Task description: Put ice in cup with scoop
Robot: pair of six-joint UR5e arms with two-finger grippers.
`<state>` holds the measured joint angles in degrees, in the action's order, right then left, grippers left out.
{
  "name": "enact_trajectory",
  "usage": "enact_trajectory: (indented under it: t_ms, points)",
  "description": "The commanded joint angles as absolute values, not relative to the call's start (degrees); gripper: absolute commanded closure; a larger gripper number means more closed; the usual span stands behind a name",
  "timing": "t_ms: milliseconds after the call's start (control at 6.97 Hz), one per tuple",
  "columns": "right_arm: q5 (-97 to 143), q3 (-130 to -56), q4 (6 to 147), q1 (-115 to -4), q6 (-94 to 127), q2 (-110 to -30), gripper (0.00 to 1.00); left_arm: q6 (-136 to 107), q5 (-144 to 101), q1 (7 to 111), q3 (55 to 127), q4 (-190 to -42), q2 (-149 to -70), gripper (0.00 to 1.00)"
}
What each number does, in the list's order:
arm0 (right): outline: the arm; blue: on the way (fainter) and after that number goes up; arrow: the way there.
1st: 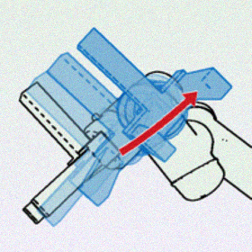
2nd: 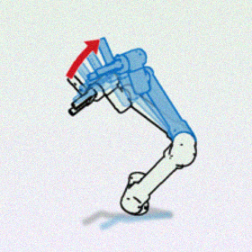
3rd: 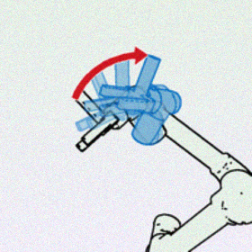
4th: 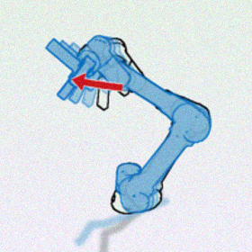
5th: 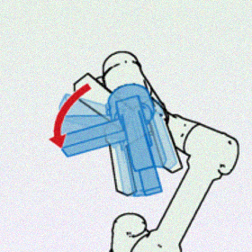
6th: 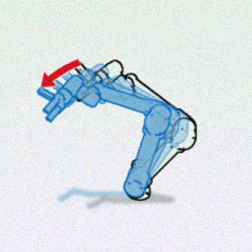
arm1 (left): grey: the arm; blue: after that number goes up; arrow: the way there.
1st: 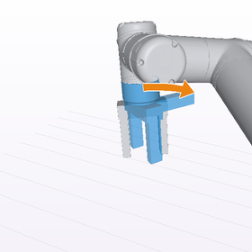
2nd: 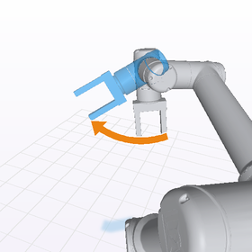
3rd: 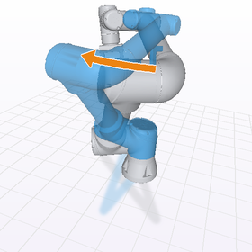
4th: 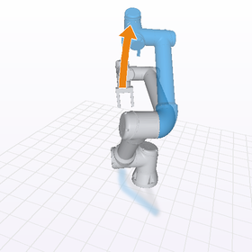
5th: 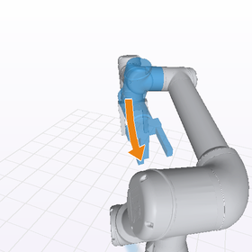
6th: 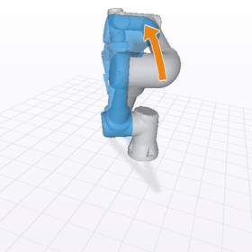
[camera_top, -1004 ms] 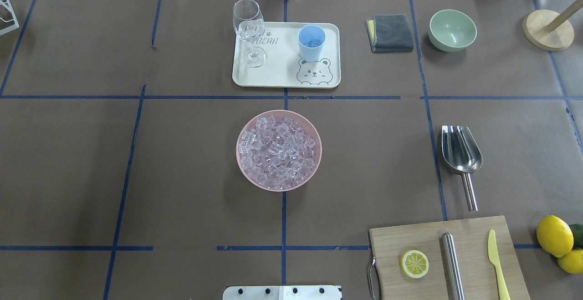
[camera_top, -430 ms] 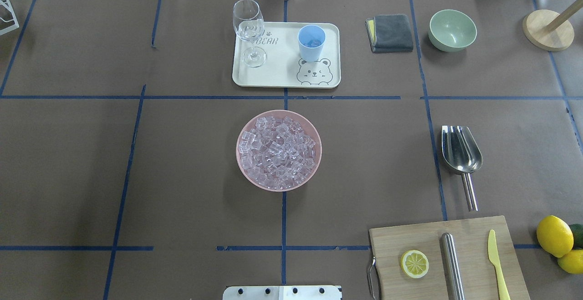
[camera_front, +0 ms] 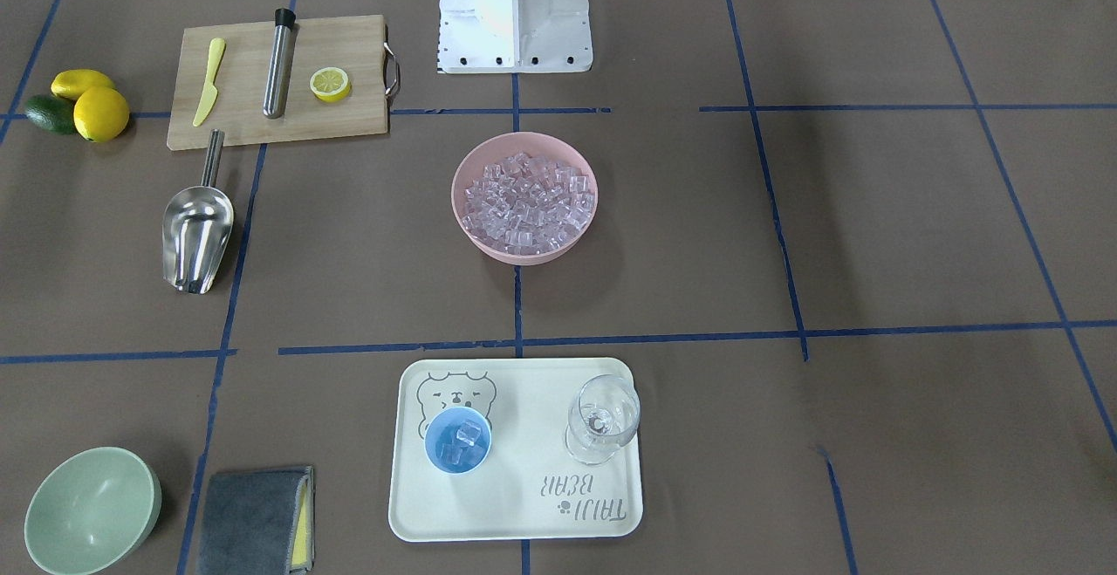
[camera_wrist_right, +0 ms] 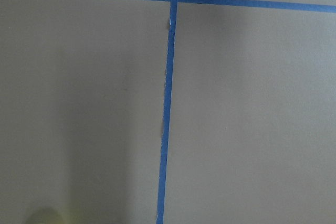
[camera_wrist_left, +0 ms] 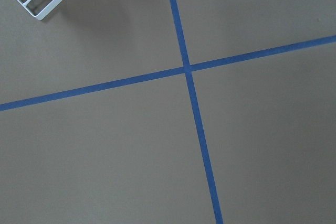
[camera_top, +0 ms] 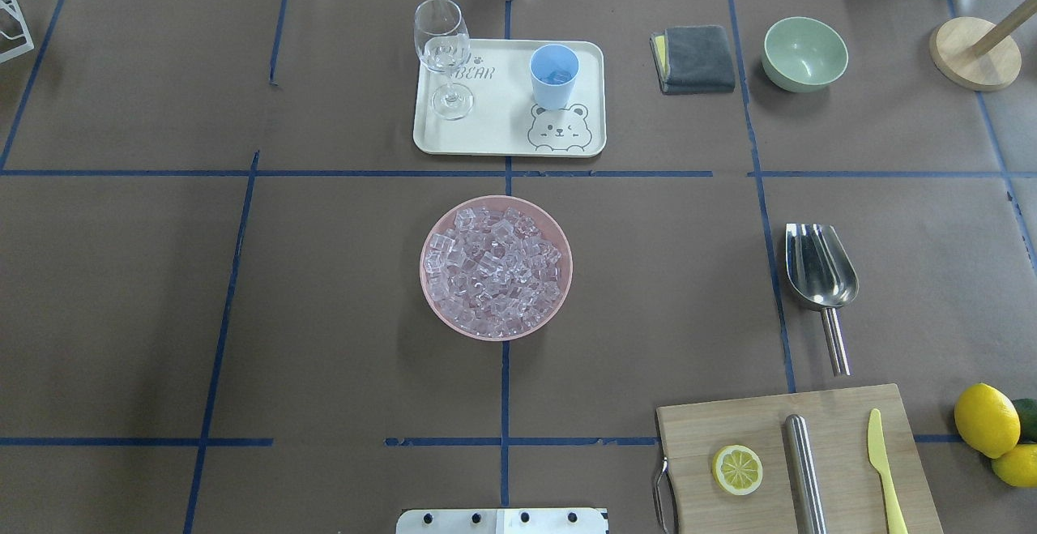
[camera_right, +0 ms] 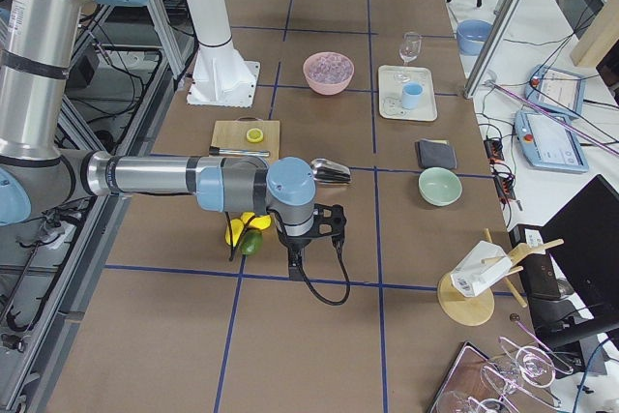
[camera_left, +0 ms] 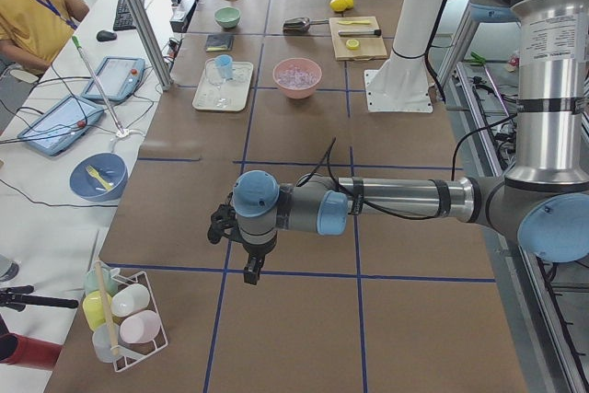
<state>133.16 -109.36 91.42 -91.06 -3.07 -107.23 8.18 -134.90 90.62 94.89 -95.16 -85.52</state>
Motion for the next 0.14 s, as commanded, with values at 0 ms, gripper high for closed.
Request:
enact_trajectory:
  t_ms: [0]
  points:
    - [133.2,-109.3,91.4,-91.1,-3.1,-107.2,0.0,8.2,-134.8,90.6,95.1,-95.1,-85.6,0.0]
